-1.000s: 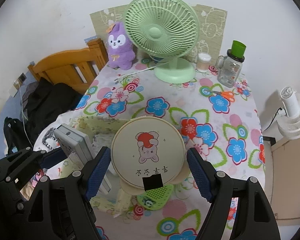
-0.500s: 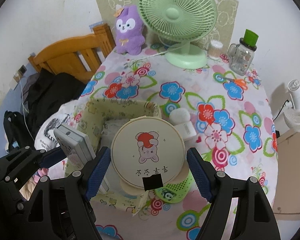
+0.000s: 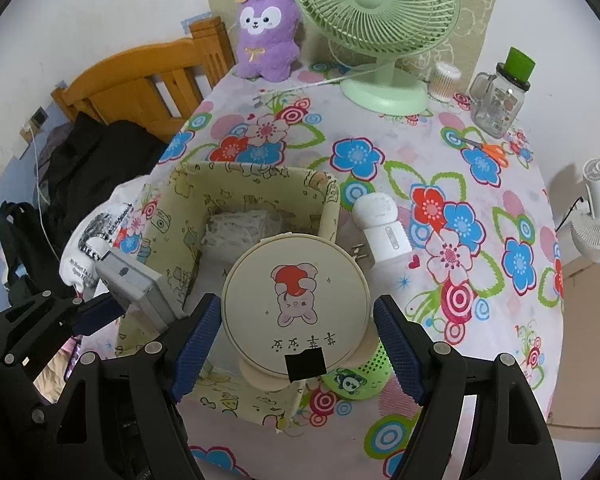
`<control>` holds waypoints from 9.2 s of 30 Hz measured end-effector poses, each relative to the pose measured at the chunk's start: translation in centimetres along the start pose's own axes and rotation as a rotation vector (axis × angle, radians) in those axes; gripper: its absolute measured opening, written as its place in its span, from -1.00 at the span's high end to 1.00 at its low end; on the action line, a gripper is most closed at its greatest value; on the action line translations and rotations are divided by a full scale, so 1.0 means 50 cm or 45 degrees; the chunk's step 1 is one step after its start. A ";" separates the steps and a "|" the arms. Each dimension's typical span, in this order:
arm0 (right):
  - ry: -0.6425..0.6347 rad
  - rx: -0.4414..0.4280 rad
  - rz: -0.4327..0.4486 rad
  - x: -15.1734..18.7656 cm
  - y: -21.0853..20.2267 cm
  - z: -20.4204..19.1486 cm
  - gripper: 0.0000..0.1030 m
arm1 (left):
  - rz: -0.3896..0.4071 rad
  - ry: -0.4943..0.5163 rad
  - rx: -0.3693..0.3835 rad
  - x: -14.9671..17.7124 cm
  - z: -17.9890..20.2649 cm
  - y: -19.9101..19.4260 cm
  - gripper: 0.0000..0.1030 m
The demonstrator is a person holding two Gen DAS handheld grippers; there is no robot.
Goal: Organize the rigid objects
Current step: 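Carry the package with the left tool toward the yellow basket while the right tool carries the container, then lower the white package into the basket and open the left tool, then lower the bunny-lid container into the basket and open the right tool, then withdraw both tools from the basket toward the white charger and round case, then grasp the white cube charger with the left tool while the right tool approaches the round case, then grasp the white round Redmi case with the right tool, then lift the charger with the left tool while the right tool lifts the round case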
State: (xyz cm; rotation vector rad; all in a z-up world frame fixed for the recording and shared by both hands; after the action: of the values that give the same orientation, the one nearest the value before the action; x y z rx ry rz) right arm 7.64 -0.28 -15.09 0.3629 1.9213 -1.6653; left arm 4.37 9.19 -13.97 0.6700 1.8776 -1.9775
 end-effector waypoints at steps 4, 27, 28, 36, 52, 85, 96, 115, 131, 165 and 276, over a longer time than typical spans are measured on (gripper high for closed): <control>-0.001 0.010 -0.018 0.003 0.012 0.000 -0.55 | -0.021 -0.002 -0.005 0.006 -0.007 0.015 0.13; -0.017 0.064 -0.059 -0.042 0.074 0.006 -0.55 | -0.029 0.060 -0.025 -0.039 -0.026 0.076 -0.68; -0.022 0.063 -0.059 -0.047 0.078 0.005 -0.55 | -0.028 0.062 -0.028 -0.042 -0.027 0.078 -0.69; -0.054 0.049 -0.076 -0.070 0.110 -0.010 -0.55 | -0.057 0.069 -0.050 -0.054 -0.035 0.101 -0.79; -0.072 -0.037 -0.083 -0.080 0.135 -0.015 -0.64 | -0.103 0.078 -0.070 -0.056 -0.029 0.115 -0.84; -0.006 0.011 -0.012 -0.044 0.000 0.141 -0.64 | -0.014 0.095 -0.038 -0.075 0.129 0.041 -0.85; -0.027 0.013 0.003 -0.036 -0.025 0.191 -0.64 | -0.012 0.109 -0.027 -0.078 0.191 0.040 -0.85; -0.037 -0.006 -0.019 -0.014 -0.045 0.293 -0.64 | -0.022 0.082 -0.026 -0.076 0.295 0.051 -0.85; -0.051 -0.062 -0.026 0.007 -0.040 0.375 -0.63 | -0.042 -0.022 -0.030 -0.069 0.341 0.083 -0.85; -0.236 -0.132 -0.067 -0.056 0.116 0.453 -0.63 | -0.072 -0.181 -0.152 -0.116 0.351 0.248 -0.82; -0.302 -0.209 -0.228 -0.069 0.278 0.302 0.02 | -0.180 -0.298 -0.091 -0.087 0.248 0.306 -0.03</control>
State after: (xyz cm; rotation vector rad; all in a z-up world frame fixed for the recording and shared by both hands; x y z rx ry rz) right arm 21.59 -11.76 -25.49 -0.0711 1.9372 -1.5663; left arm 14.93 -4.63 -24.18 0.2780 1.8855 -1.9649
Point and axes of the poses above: each gripper's, at about its wrist camera, not at the fingertips, and y roughly the way its jaws point, z to its right, x to its underside, the point moved 2 cm from there along y, roughly the way its jaws point, and after that the axes turned 9 degrees about z, right-handed, at the moved point
